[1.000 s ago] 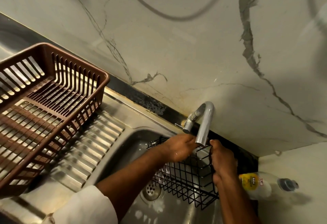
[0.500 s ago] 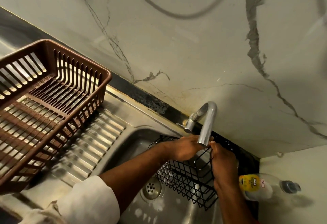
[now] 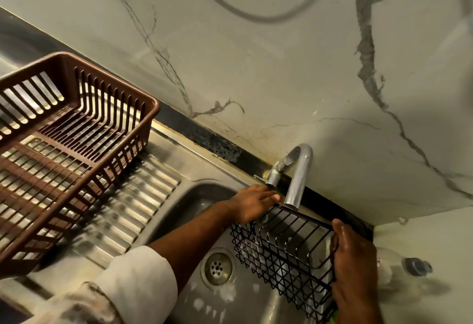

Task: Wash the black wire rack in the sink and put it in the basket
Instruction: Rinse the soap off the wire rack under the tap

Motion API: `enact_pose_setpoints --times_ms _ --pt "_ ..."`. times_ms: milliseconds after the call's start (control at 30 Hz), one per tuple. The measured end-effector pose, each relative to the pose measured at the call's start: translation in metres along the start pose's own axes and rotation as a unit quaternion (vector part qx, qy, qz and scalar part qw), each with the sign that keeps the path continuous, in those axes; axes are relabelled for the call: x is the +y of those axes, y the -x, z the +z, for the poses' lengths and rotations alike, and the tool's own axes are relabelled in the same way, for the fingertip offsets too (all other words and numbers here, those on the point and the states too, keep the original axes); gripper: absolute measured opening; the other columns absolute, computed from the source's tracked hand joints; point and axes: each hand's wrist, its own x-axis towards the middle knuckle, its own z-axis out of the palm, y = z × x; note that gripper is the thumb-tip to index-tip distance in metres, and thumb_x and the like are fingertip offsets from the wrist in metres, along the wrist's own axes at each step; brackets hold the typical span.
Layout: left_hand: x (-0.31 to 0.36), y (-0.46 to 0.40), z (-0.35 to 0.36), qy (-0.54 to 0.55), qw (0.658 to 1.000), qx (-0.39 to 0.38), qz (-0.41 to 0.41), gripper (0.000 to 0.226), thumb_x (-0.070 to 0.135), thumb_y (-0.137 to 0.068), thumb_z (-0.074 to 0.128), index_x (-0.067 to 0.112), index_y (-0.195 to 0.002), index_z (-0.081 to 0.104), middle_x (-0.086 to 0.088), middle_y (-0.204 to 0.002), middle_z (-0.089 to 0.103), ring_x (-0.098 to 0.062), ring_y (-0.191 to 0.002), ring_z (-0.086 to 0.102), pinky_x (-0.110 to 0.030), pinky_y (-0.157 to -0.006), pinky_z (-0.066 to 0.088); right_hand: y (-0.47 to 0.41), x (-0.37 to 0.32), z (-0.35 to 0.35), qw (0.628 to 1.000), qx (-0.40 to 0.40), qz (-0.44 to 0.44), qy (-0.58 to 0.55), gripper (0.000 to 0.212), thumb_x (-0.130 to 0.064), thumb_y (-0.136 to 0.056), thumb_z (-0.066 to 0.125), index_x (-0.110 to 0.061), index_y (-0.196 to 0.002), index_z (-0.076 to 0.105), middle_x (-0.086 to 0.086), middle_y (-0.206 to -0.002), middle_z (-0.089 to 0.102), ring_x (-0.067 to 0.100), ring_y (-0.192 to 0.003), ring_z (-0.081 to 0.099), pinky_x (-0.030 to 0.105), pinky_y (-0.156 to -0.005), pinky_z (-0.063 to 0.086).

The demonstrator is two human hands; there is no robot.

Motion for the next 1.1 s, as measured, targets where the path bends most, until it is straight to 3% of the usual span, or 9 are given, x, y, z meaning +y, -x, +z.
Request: enact_pose_setpoints --times_ms 233,333,433,567,733,900,967,1033,1100 --pt "0.030 -0.004 0.026 0.023 0.996 -0.023 0.078 0.075 0.085 -0.090 0.020 0.039 -0.138 0.055 -0.004 -0.132 0.056 -0.023 -0.115 0.061 -0.050 -0.096 0.056 0.000 0.010 0.017 0.998 0.056 -0.031 -0.007 0.029 -0.005 -0.099 0.055 -0.002 -0.072 0.065 0.018 -0.063 0.058 0.037 -0.058 0.058 0.026 -0.055 0.043" --pt "0.025 0.001 0.014 0.014 0.998 -0.022 0.061 0.059 0.067 -0.101 0.029 0.031 -0.142 0.053 -0.004 -0.137 0.050 -0.023 -0.123 0.051 -0.048 -0.109 0.046 0.010 0.011 0.003 0.999 0.035 0.023 -0.022 0.030 -0.024 -0.103 0.054 -0.017 -0.074 0.062 0.008 -0.068 0.060 0.023 -0.061 0.055 0.033 -0.062 0.046" --pt "0.011 -0.003 0.008 0.012 1.000 0.012 0.012 0.046 0.037 -0.110 0.036 0.011 -0.147 0.048 -0.012 -0.148 0.043 -0.026 -0.134 0.038 -0.036 -0.117 0.027 0.013 0.019 -0.013 0.998 0.041 0.024 -0.032 0.035 -0.031 -0.102 0.054 -0.025 -0.068 0.059 0.011 -0.070 0.059 0.008 -0.056 0.056 0.024 -0.061 0.051" --pt "-0.011 -0.008 0.005 0.011 1.000 -0.005 0.011 0.056 0.051 -0.108 0.023 0.026 -0.158 0.034 -0.002 -0.164 0.028 -0.026 -0.150 0.022 -0.053 -0.125 0.017 0.015 0.019 -0.023 0.990 0.103 0.074 -0.068 0.037 -0.021 -0.095 0.065 -0.016 -0.059 0.070 0.002 -0.055 0.061 0.030 -0.073 0.059 0.046 -0.076 0.052" --pt "0.005 -0.002 0.006 -0.050 0.997 0.014 0.057 0.055 0.052 -0.107 0.025 0.023 -0.151 0.042 -0.006 -0.150 0.038 -0.024 -0.135 0.034 -0.055 -0.118 0.029 0.024 0.024 -0.028 0.995 0.088 0.013 -0.038 0.038 -0.040 -0.094 0.059 -0.032 -0.058 0.065 -0.001 -0.054 0.055 0.008 -0.044 0.048 0.032 -0.051 0.046" --pt "0.027 0.009 0.023 -0.064 0.991 -0.024 0.116 0.067 0.069 -0.101 0.013 0.036 -0.150 0.044 -0.009 -0.154 0.041 -0.027 -0.151 0.020 -0.051 -0.126 0.003 0.035 0.006 -0.017 0.995 0.072 0.010 -0.065 0.032 -0.021 -0.101 0.056 -0.022 -0.071 0.062 -0.015 -0.049 0.060 -0.006 -0.043 0.052 0.022 -0.056 0.047" --pt "0.025 0.012 0.015 -0.026 0.992 -0.004 0.124 0.055 0.056 -0.108 0.023 0.030 -0.148 0.048 -0.007 -0.143 0.046 -0.024 -0.137 0.034 -0.046 -0.121 0.021 0.038 0.003 -0.014 0.994 0.095 0.007 -0.059 0.028 -0.013 -0.102 0.054 -0.007 -0.078 0.067 -0.011 -0.050 0.062 -0.006 -0.048 0.055 0.011 -0.053 0.046" --pt "0.015 0.011 0.004 -0.007 0.991 0.017 0.134 0.048 0.049 -0.109 0.029 0.023 -0.142 0.053 -0.005 -0.131 0.050 -0.019 -0.123 0.043 -0.047 -0.113 0.037 0.041 0.002 -0.016 0.985 0.149 0.033 -0.076 0.025 -0.014 -0.099 0.060 0.003 -0.084 0.070 0.002 -0.062 0.065 0.011 -0.063 0.061 0.025 -0.063 0.050" --pt "-0.002 0.003 -0.004 0.046 0.991 0.012 0.125 0.046 0.054 -0.107 0.031 0.026 -0.135 0.054 -0.004 -0.129 0.052 -0.020 -0.120 0.049 -0.052 -0.108 0.045 0.044 0.011 -0.021 0.970 0.196 0.081 -0.116 0.022 -0.028 -0.091 0.070 -0.014 -0.075 0.074 0.013 -0.076 0.067 0.027 -0.073 0.062 0.037 -0.076 0.053"
